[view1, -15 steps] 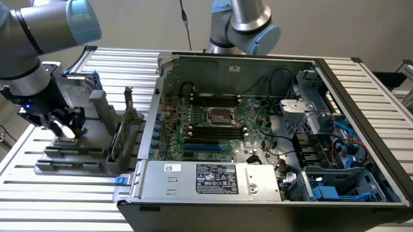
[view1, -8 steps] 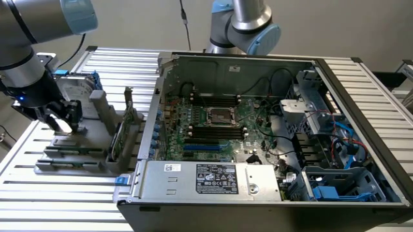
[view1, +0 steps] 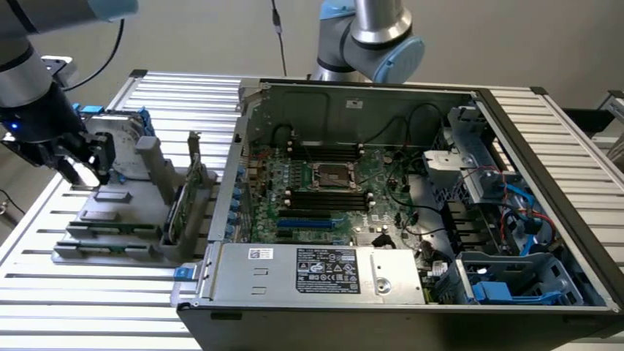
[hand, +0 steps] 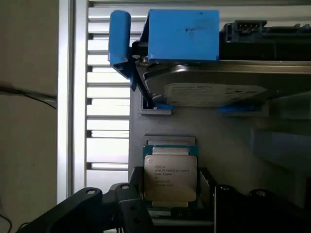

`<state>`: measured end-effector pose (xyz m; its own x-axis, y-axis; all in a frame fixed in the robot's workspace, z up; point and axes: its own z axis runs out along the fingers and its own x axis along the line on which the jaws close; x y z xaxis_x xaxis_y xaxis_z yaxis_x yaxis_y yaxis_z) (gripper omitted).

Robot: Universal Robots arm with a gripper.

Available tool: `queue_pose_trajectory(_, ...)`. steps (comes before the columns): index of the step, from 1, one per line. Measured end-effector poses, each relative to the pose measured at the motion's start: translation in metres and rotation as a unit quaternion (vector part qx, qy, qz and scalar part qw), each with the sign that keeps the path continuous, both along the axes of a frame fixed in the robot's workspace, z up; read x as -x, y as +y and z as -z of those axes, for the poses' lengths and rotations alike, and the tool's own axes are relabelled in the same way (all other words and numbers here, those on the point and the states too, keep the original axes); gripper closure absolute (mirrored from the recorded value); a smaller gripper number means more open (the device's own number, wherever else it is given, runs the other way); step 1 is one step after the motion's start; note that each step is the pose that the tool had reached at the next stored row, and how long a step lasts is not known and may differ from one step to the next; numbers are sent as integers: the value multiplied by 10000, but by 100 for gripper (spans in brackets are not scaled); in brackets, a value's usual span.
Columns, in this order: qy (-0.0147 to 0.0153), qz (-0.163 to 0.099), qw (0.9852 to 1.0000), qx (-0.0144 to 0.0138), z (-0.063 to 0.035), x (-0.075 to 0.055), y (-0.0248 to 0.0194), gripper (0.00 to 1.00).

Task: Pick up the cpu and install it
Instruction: 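Pick up the cpu and move it towards the insertion slot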

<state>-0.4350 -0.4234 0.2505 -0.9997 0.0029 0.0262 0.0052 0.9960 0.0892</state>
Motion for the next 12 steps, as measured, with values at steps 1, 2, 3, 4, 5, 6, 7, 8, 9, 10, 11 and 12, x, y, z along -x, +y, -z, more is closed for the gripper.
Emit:
queue_pose_trajectory(1, -1, 0, 10000, 0, -45, 0, 0, 45)
queue_pose_trajectory(2, -1, 0, 10000, -1, -90, 0, 0, 45)
queue_pose_trajectory(3, 0, 0, 10000, 0, -135, 0, 0, 45)
queue_pose_trajectory(4, -1, 0, 10000, -1, -180, -1, 0, 45)
queue_pose_trajectory(5, -1, 0, 10000, -1, -225, 0, 0, 45)
queue_pose_trajectory(6, 0, 0, 10000, 0, -269, 0, 0, 45)
queue_pose_trajectory(7, -1, 0, 10000, -1, -314, -1, 0, 45)
queue_pose_trajectory(8, -1, 0, 10000, 0, -360, -2, 0, 45)
queue_pose_trajectory(9, 0, -1, 10000, 0, -406, -3, 0, 45)
queue_pose_trajectory(10, -1, -1, 10000, -1, -453, -7, 0, 45)
queue_pose_trajectory(11, 0, -1, 10000, 0, -499, -12, -1, 45)
queue_pose_trajectory(12, -1, -1, 10000, -1, -543, -18, -1, 45)
